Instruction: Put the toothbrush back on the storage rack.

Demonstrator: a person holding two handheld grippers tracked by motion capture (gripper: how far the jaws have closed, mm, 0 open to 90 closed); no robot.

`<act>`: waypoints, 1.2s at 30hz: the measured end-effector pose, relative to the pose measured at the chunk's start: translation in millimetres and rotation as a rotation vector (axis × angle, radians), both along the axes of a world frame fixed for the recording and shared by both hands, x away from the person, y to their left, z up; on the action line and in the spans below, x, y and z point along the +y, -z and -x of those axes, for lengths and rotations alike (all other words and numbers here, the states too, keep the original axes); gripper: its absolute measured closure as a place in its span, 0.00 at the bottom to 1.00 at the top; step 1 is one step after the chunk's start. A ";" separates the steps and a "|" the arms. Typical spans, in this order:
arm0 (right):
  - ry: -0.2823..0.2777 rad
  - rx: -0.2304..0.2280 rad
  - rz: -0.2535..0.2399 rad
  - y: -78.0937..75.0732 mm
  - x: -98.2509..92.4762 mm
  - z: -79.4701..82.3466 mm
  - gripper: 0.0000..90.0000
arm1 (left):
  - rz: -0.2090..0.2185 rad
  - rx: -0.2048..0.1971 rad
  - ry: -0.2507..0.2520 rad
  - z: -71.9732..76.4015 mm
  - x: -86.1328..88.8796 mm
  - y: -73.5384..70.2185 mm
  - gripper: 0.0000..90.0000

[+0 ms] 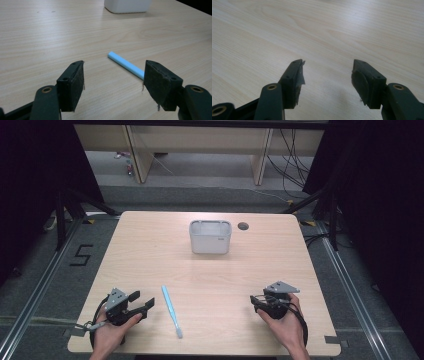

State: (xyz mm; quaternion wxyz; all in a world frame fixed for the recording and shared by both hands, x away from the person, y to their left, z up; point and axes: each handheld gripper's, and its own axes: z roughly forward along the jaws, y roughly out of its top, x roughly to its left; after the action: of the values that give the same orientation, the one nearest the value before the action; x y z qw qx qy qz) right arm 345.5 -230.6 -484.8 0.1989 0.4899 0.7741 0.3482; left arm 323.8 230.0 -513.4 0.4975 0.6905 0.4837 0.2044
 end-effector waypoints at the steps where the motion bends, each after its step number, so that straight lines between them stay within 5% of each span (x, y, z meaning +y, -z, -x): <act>1: -0.019 -0.010 -0.006 1.8 -1.1 -2.6 0.47 | -0.002 0.009 0.002 -0.9 -1.8 -2.7 0.37; 4: -0.018 0.008 0.037 0.6 -1.1 -3.3 0.46 | -0.027 0.053 -0.005 -4.5 -9.4 -11.5 0.41; 12: 0.052 0.093 0.019 -5.6 3.5 1.2 0.45 | -0.131 0.173 0.021 -18.9 -30.7 -22.4 0.32; 15: 0.016 0.067 0.028 -4.7 1.1 -2.2 0.45 | -0.203 0.225 0.034 -25.8 -33.1 -28.3 0.28; 17: 0.032 0.088 0.038 -6.9 1.9 -0.6 0.45 | -0.181 0.243 0.009 -28.5 -37.3 -29.0 0.27; 18: 0.030 0.093 0.048 -7.4 1.6 -1.0 0.45 | -0.232 0.274 0.023 -31.4 -36.3 -32.1 0.27; 20: 0.021 0.097 0.041 -10.0 2.6 -0.8 0.45 | -0.220 0.347 0.015 -42.5 -41.6 -32.6 0.25; 22: -0.004 0.080 0.057 -10.7 1.4 -2.3 0.45 | -0.224 0.359 0.008 -45.9 -43.4 -31.8 0.25; 28: 0.020 0.089 0.053 -15.8 0.9 -0.7 0.45 | -0.257 0.523 -0.025 -64.9 -53.0 -32.3 0.25; 33: 0.022 0.080 0.051 -16.8 0.5 0.1 0.45 | -0.327 0.612 -0.011 -74.0 -62.5 -33.4 0.25; 36: 0.022 0.094 0.053 -16.7 0.8 0.5 0.45 | -0.329 0.638 -0.014 -76.2 -67.4 -35.7 0.26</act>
State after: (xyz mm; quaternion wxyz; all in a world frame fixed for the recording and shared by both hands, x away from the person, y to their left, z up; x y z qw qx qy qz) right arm 345.1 -229.7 -468.1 0.1789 0.5086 0.7862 0.3021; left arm 400.0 162.7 -477.8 0.2020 0.7872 0.5798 0.0570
